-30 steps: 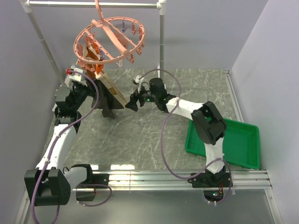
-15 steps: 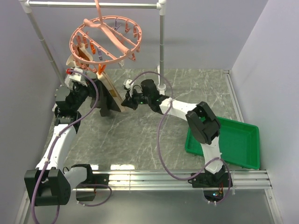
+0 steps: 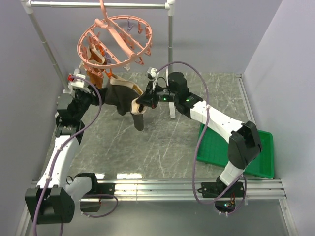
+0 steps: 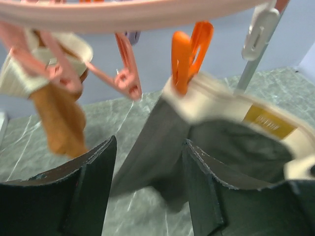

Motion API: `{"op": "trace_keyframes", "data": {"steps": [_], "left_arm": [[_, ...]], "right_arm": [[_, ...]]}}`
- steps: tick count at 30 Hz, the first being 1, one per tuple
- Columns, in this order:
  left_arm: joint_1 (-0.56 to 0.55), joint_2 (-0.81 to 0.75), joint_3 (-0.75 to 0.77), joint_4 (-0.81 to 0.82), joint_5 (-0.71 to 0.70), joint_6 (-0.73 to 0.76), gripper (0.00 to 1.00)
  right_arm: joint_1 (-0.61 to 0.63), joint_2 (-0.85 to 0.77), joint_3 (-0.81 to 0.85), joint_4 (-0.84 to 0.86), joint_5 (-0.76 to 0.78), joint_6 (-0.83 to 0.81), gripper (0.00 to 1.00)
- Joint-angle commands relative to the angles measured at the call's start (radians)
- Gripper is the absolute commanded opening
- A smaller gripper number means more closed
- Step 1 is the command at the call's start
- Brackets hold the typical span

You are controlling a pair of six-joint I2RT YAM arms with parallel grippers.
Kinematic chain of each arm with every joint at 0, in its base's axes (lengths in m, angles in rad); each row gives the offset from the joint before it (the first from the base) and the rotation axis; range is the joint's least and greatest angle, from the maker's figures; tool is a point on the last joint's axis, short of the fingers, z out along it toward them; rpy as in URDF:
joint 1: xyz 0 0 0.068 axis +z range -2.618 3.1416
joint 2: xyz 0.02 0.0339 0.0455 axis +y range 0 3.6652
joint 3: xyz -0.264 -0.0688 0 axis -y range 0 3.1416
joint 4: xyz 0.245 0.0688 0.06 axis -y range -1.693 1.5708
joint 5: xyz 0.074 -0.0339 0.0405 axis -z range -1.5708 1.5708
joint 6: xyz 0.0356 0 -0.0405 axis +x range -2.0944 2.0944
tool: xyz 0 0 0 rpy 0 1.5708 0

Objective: Clip the underwear to the hanger

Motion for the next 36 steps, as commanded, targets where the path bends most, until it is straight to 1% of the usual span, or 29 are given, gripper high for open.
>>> {"op": "trace_keyframes", "data": {"steps": [1, 3, 4, 7, 8, 9, 10, 11, 12, 13, 16, 17, 19, 21, 23, 24, 27, 28, 30, 31, 32, 33, 35, 36], "left_arm": [[0.002, -0.094, -0.033, -0.080, -0.037, 0.031, 0.62], [0.004, -0.158, -0.070, -0.118, -0.002, 0.040, 0.64], [0.004, -0.176, -0.082, -0.150, 0.039, 0.042, 0.66], [0.004, -0.235, -0.110, -0.227, 0.135, 0.071, 0.67], [0.004, -0.244, -0.114, -0.241, 0.200, 0.083, 0.68], [0.004, -0.255, -0.124, -0.250, 0.228, 0.098, 0.68], [0.004, -0.256, -0.128, -0.252, 0.270, 0.146, 0.73], [0.002, -0.252, -0.136, -0.285, 0.353, 0.167, 0.76], [-0.001, -0.244, -0.136, -0.301, 0.383, 0.219, 0.79], [-0.011, -0.234, -0.136, -0.316, 0.397, 0.235, 0.84], [-0.028, -0.183, -0.136, -0.330, 0.353, 0.278, 0.87], [-0.056, -0.163, -0.137, -0.324, 0.345, 0.307, 0.88], [-0.073, -0.154, -0.148, -0.295, 0.316, 0.324, 0.87], [-0.085, -0.151, -0.168, -0.263, 0.317, 0.376, 0.86], [-0.126, -0.141, -0.185, -0.258, 0.293, 0.423, 0.82], [-0.140, -0.141, -0.193, -0.202, 0.260, 0.437, 0.80], [-0.205, -0.125, -0.222, -0.128, 0.207, 0.506, 0.77], [-0.235, -0.118, -0.229, -0.100, 0.149, 0.522, 0.75], [-0.257, -0.089, -0.240, -0.063, 0.106, 0.549, 0.71], [-0.268, -0.079, -0.242, -0.024, 0.088, 0.553, 0.64], [-0.272, -0.059, -0.240, -0.010, 0.080, 0.557, 0.61], [-0.275, -0.049, -0.237, 0.007, 0.074, 0.556, 0.54], [-0.286, -0.022, -0.231, 0.051, 0.042, 0.531, 0.45], [-0.288, -0.013, -0.226, 0.058, 0.035, 0.525, 0.32]], "right_arm": [[0.018, -0.038, -0.001, -0.037, -0.023, 0.177, 0.00], [0.023, -0.019, 0.011, -0.047, 0.004, 0.235, 0.00], [0.021, 0.011, 0.027, -0.051, 0.018, 0.292, 0.00], [0.021, 0.080, 0.074, -0.084, 0.078, 0.370, 0.00], [0.021, 0.091, 0.082, -0.077, 0.098, 0.390, 0.00], [0.021, 0.106, 0.093, -0.075, 0.109, 0.420, 0.00], [0.021, 0.111, 0.097, -0.068, 0.121, 0.435, 0.00], [0.021, 0.119, 0.102, -0.049, 0.132, 0.452, 0.00], [0.021, 0.131, 0.116, -0.046, 0.138, 0.481, 0.00], [0.021, 0.139, 0.125, -0.043, 0.144, 0.498, 0.00], [0.021, 0.168, 0.162, -0.023, 0.155, 0.564, 0.00], [0.021, 0.172, 0.168, -0.014, 0.158, 0.579, 0.00], [0.020, 0.195, 0.197, -0.012, 0.153, 0.631, 0.00], [0.023, 0.211, 0.217, -0.008, 0.147, 0.683, 0.00], [0.024, 0.217, 0.220, 0.003, 0.149, 0.710, 0.00], [0.026, 0.222, 0.220, 0.005, 0.149, 0.729, 0.00], [0.029, 0.226, 0.226, 0.006, 0.149, 0.747, 0.00], [0.030, 0.228, 0.226, 0.008, 0.146, 0.751, 0.00], [0.030, 0.229, 0.232, 0.008, 0.144, 0.751, 0.00], [0.031, 0.229, 0.232, 0.006, 0.142, 0.753, 0.00], [0.031, 0.229, 0.232, 0.008, 0.141, 0.753, 0.00], [0.032, 0.229, 0.234, 0.008, 0.139, 0.754, 0.00], [0.035, 0.228, 0.234, 0.009, 0.135, 0.751, 0.00], [0.035, 0.228, 0.237, 0.009, 0.132, 0.747, 0.00]]}}
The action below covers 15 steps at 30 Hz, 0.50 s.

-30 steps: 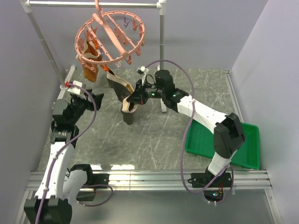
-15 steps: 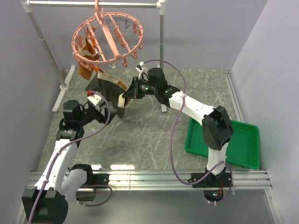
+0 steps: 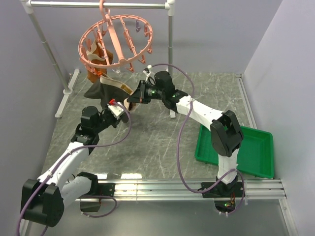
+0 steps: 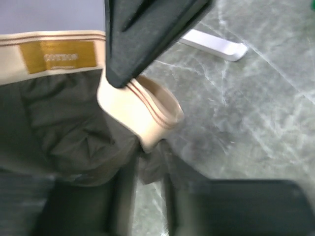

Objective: Clip the underwear to the hanger

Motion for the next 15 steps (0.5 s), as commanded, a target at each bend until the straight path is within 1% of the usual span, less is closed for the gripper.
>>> {"op": "trace_keyframes", "data": {"steps": [1, 2, 4, 9, 12, 13, 14, 15], "left_arm": [[-0.012, 0.026, 0.017, 0.128, -0.069, 0.013, 0.24], [-0.013, 0.041, 0.027, 0.119, -0.087, 0.005, 0.15], [-0.012, 0.048, 0.030, 0.112, -0.103, -0.009, 0.01], [-0.012, -0.012, 0.001, 0.119, -0.101, -0.059, 0.00], [-0.006, -0.057, -0.003, 0.093, -0.080, -0.122, 0.00], [-0.001, -0.075, -0.002, 0.083, -0.077, -0.156, 0.00], [0.000, -0.083, 0.000, 0.074, -0.080, -0.176, 0.00], [0.003, -0.089, 0.001, 0.050, -0.081, -0.199, 0.00]], "right_arm": [[0.010, -0.009, 0.053, 0.046, -0.007, 0.010, 0.00], [0.011, -0.010, 0.051, 0.048, -0.007, 0.010, 0.00], [0.010, -0.013, 0.047, 0.049, -0.010, 0.010, 0.00], [0.008, -0.016, 0.048, 0.051, -0.018, 0.005, 0.01], [0.002, -0.013, 0.056, 0.045, -0.018, -0.001, 0.12], [-0.004, -0.015, 0.055, 0.046, -0.022, -0.001, 0.31], [-0.007, -0.016, 0.058, 0.042, -0.021, -0.003, 0.40], [-0.010, -0.016, 0.059, 0.036, -0.018, -0.007, 0.52]]}}
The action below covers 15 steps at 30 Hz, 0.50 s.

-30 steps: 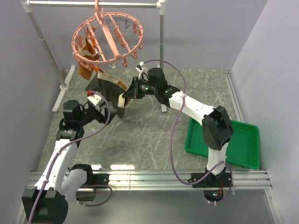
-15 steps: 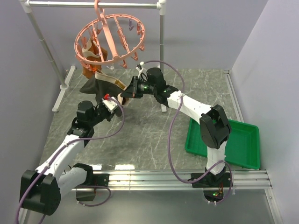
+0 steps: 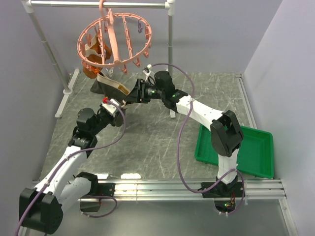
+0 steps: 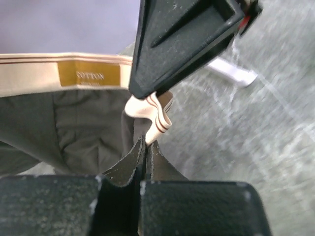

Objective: Clip the underwear to the hanger

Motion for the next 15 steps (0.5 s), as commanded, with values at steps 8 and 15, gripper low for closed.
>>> {"op": "trace_keyframes", "data": {"steps": [8, 15], "left_arm": [[0.233, -0.015, 0.055, -0.055, -0.008, -0.499, 0.00], [0.408, 0.059, -0.001, -0.025, 0.069, -0.779, 0.00]], "right_arm": [[-0.074, -0.072, 0.007, 0.026, -0.006, -0.044, 0.73], [-0.107, -0.102, -0.016, 0.015, -0.006, -0.082, 0.76]]}}
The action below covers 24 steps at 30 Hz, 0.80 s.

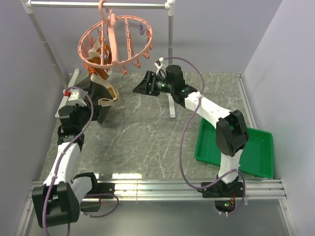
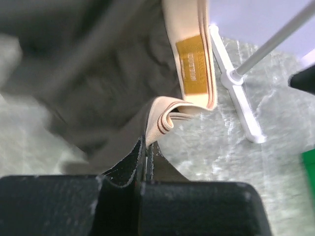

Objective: Clip the underwear to the hanger

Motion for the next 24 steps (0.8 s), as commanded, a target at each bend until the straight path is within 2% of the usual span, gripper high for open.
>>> {"op": "trace_keyframes", "data": {"steps": [1, 10, 16, 20, 21, 24], "left_arm": [[0.041, 0.050, -0.019, 0.013, 0.051, -0.208, 0.00], [0.126, 0.174, -0.016, 0.046, 0.094, -0.326, 0.00], [0.152, 0.226, 0.010, 0.056, 0.140, -0.299, 0.00], [0.152, 0.228, 0.028, 0.066, 0.172, -0.250, 0.16], [0.154, 0.225, 0.030, 0.068, 0.176, -0.240, 0.23], [0.154, 0.215, 0.040, 0.062, 0.192, -0.190, 0.33]], "right_arm": [[-0.011, -0.074, -0.006, 0.021, -0.004, -0.041, 0.77], [-0.034, -0.095, -0.016, 0.007, 0.000, -0.073, 0.77], [-0.040, -0.098, -0.016, 0.009, 0.002, -0.085, 0.78], [-0.042, -0.092, -0.003, 0.013, 0.001, -0.095, 0.78], [-0.042, -0.092, 0.000, 0.012, 0.000, -0.096, 0.79], [-0.042, -0.086, 0.009, 0.009, -0.003, -0.102, 0.79]]}}
